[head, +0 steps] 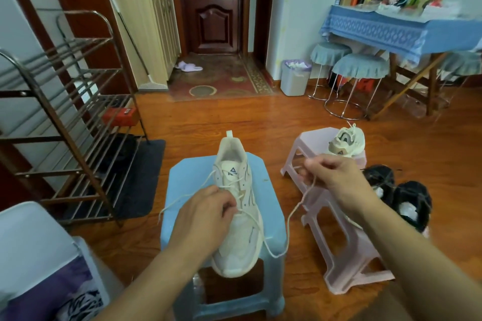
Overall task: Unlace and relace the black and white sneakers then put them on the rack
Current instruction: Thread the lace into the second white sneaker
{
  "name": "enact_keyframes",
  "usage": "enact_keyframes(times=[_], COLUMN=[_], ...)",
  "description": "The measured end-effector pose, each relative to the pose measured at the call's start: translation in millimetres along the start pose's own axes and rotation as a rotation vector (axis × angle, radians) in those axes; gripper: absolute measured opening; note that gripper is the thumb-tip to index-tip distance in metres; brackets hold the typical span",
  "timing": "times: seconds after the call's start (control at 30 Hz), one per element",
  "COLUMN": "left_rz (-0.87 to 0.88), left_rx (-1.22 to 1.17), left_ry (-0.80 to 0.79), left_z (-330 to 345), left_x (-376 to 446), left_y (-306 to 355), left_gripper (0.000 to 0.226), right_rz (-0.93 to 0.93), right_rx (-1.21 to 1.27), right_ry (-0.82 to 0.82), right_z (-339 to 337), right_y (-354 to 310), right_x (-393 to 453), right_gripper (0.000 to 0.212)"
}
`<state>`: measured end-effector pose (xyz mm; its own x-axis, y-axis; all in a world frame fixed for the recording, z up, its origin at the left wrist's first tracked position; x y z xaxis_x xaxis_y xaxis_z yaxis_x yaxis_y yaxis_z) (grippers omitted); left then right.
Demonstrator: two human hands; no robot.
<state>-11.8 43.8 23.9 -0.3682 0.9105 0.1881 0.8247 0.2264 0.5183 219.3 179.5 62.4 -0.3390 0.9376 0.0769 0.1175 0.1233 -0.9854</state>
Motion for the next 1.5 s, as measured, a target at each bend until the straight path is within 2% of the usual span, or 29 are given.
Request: enact_keyframes(times=[0.17,0.3,0.47,0.57,0.67,0.77,0.87,0.97,1.03,1.13,1.2,1.33,1.43,1.5], left_rz=[0.038,0.093,0.154,0.145,-0.013,-0.221,-0.319,-0.357,-0.362,-0.331,-0.299,-0.211,-0.206,-0.198], left_rx=[-0.017,0.064,0.174,0.194,0.087,-0.174,-0.304,-0.413,-0.428,-0.427,-0.346,0.02,-0.001,-0.028], left_ry=[0.008,0.038,0.104,0.072,-0.049,-0.108,-0.111,-0.131,-0.13,-0.118,-0.094,-0.058,-0.023,0.005], left_z=[6.7,8.4,2.7,2.3,7.8,13.6,18.9,21.7,21.7,18.4,17.5,18.4,17.2,15.8], left_x=[7.6,10.7,13.1,12.4,12.5,13.0,10.1,8.0,7.9,9.1,9.6,6.3,7.3,8.1], left_y=[3.0,5.2,8.1,10.1,7.6,-1.8,-5.5,-4.5,-5.0,-3.7,-2.3,8.4,9.5,7.9], left_gripper=[0.014,0.01,0.007,0.009,0.014,0.024,0.034,0.025,0.018,0.016,0.014,0.016,0.012,0.006], right_rz=[0.069,0.073,0.069,0.033,-0.029,-0.094,-0.199,-0.244,-0.174,0.153,0.324,0.377,0.347,0.214], right_rx=[0.13,-0.024,-0.119,-0.22,-0.314,-0.45,-0.69,-0.845,-0.778,-0.315,-0.068,-0.008,0.014,-0.136], right_ry=[-0.145,-0.223,-0.209,-0.194,-0.163,-0.136,-0.184,-0.211,-0.192,-0.159,-0.188,-0.199,-0.165,-0.135], right_z=[61.8,89.3,93.5,95.3,99.9,102.9,108.2,117.0,118.6,112.8,114.1,114.2,112.7,110.2], right_y=[27.5,43.2,44.4,42.2,41.5,38.8,30.8,27.1,30.9,46.9,52.5,57.4,57.0,52.4], right_x=[-9.8,-15.1,-20.2,-21.7,-25.5,-27.5,-30.2,-36.1,-35.5,-29.9,-30.6,-28.7,-28.4,-24.4], right_gripper=[0.03,0.018,0.013,0.013,0.016,0.018,0.016,0.013,0.014,0.016,0.017,0.016,0.012,0.012])
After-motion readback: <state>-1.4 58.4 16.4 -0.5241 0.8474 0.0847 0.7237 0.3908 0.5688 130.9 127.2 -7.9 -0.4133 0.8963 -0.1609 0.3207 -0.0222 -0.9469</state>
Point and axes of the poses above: each hand's wrist, its own x-axis towards the middle knuckle, its own z-axis out of the palm, y = z × x, the point moved 5 cm from there along x, towards the middle knuckle, and after that the axes turned 7 degrees about -z, right-handed, at the moved point
